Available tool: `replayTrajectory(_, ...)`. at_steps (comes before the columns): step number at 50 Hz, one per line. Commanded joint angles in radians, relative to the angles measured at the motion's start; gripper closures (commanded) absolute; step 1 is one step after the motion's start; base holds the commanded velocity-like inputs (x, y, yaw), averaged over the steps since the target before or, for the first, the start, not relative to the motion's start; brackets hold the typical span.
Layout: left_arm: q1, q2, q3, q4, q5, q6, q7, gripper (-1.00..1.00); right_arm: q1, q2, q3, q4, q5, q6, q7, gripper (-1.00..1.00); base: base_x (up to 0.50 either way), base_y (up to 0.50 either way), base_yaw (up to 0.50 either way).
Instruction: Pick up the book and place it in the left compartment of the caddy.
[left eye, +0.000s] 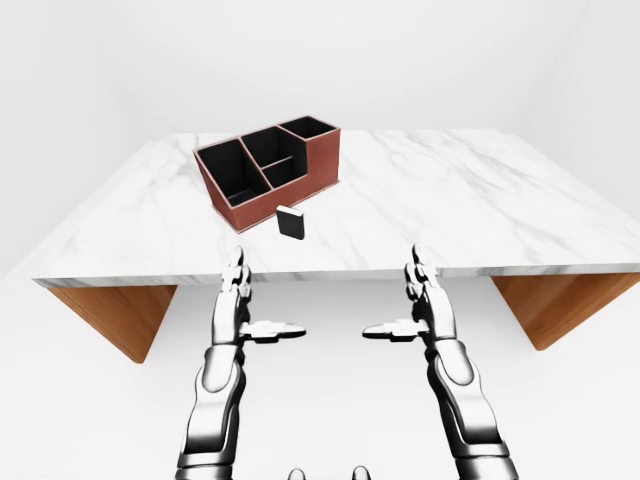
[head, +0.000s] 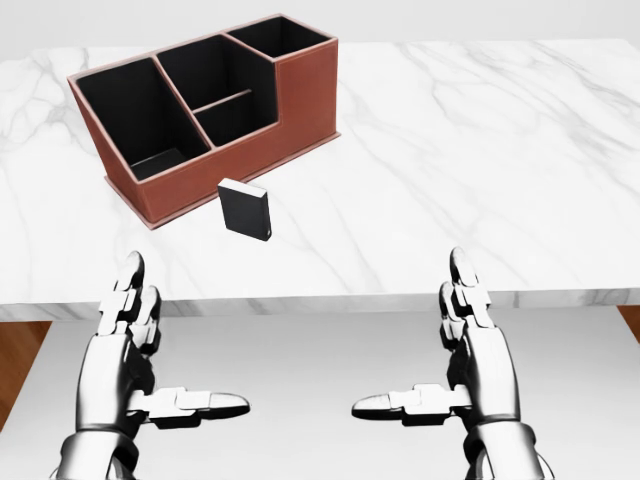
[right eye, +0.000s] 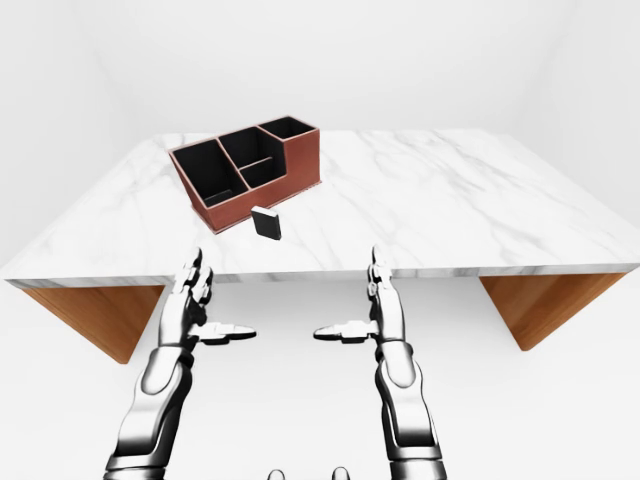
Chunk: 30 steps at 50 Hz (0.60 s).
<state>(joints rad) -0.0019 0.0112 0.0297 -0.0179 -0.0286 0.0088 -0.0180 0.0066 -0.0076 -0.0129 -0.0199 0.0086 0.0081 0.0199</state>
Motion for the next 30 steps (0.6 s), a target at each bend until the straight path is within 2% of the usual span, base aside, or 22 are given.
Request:
replayTrajectory(1, -0.002, 0.03, 0.08, -0.101, -0.091, 0.062, -0.034, -1.0, 0.025, -0.011, -0.019, -0.08, 0.013, 0.042, 0.036, -1.0, 0.0, 0.0, 0.0)
replayTrajectory(4, 0.005, 0.035, 0.095, -0.145, -0.109, 0.078, -0.036, -1.0, 0.035, -0.012, -0.012, -0.108, -0.009, 0.059, 0.042, -1.0, 0.0, 0.0, 0.0)
replayTrajectory(7, 0.005, 0.035, 0.096, -0.148, -0.109, 0.078, -0.037, -1.0, 0.035, -0.011, -0.013, -0.108, -0.01, 0.06, 0.042, -1.0, 0.0, 0.0, 0.0)
replayTrajectory(8, 0.016, 0.035, 0.1, -0.201, -0.116, 0.078, -0.034, -1.0, 0.039, -0.011, -0.014, -0.119, -0.01, 0.06, 0.045, -1.0, 0.0, 0.0, 0.0)
replayTrajectory(11, 0.013, 0.039, 0.122, -0.245, -0.138, 0.078, -0.036, -1.0, 0.045, -0.011, -0.015, -0.147, -0.016, 0.079, 0.044, -1.0, 0.0, 0.0, 0.0)
replayTrajectory(15, 0.003, 0.053, 0.167, -0.305, -0.186, 0.078, -0.034, -1.0, 0.054, -0.009, -0.013, -0.188, -0.023, 0.079, 0.043, -1.0, 0.0, 0.0, 0.0)
replayTrajectory(17, 0.003, 0.053, 0.168, -0.306, -0.187, 0.078, -0.034, -1.0, 0.055, -0.009, -0.013, -0.189, -0.024, 0.079, 0.043, -1.0, 0.0, 0.0, 0.0)
replayTrajectory(18, -0.007, 0.064, 0.199, -0.328, -0.219, 0.078, -0.032, -1.0, 0.056, -0.007, -0.009, -0.2, -0.025, 0.079, 0.045, -1.0, 0.0, 0.0, 0.0)
replayTrajectory(22, -0.018, 0.086, 0.254, -0.382, -0.273, 0.078, -0.022, -1.0, 0.06, -0.007, -0.011, -0.215, -0.019, 0.079, 0.046, -1.0, 0.0, 0.0, 0.0)
replayTrajectory(30, -0.025, 0.106, 0.298, -0.441, -0.295, 0.078, 0.005, -1.0, 0.09, -0.006, -0.01, -0.315, -0.02, 0.079, 0.049, -1.0, 0.0, 0.0, 0.0)
